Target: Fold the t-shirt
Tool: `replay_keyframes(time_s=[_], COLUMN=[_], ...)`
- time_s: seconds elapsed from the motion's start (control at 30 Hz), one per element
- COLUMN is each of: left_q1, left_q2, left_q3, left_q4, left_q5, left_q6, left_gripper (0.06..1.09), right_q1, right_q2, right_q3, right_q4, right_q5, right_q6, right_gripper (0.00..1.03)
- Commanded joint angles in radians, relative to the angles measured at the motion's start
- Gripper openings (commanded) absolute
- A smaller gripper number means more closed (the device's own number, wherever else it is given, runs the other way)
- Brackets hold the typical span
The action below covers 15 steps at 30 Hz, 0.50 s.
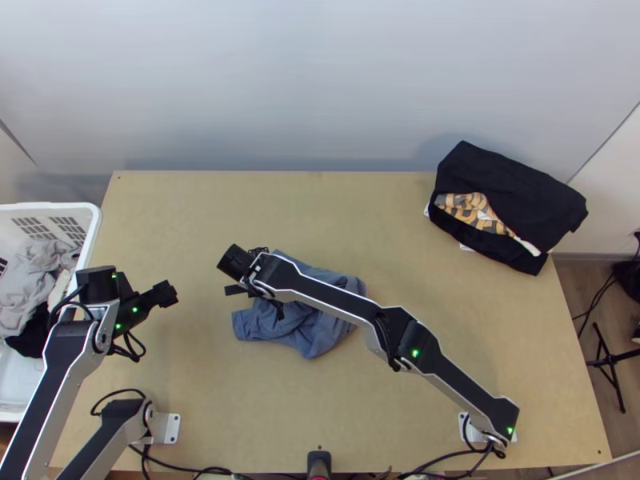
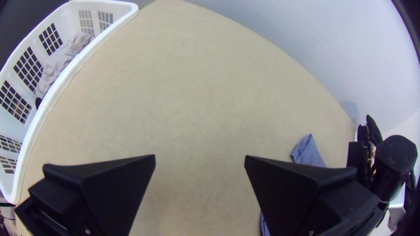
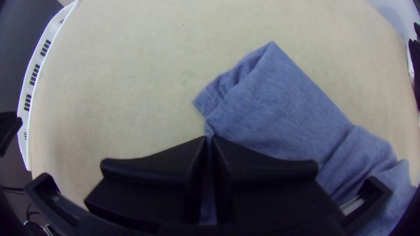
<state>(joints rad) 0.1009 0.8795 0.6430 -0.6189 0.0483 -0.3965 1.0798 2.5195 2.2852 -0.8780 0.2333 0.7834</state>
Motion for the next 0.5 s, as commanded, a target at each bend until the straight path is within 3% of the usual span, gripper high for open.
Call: replay_keyframes(time_s=[0.0,0.47], left_q1=[0.0,-0.035], left_q2=[0.007,0.045], left_q3=[0.003,0.01], left_q4=[0.001,0.038], left_q5=[-0.001,0.001], left_q6=[-0.002,-0.007], left_gripper=[1.05,1.05], right_q1=[-0.011,-0.138], right_q2=[-0.047,-0.45], right_q3=[-0.001,-0.041], right_q4=[0.011,0.034], right_q5=[0.024,0.011], right_q6=[-0.012,-0.053], right_gripper=[0.03,0.03])
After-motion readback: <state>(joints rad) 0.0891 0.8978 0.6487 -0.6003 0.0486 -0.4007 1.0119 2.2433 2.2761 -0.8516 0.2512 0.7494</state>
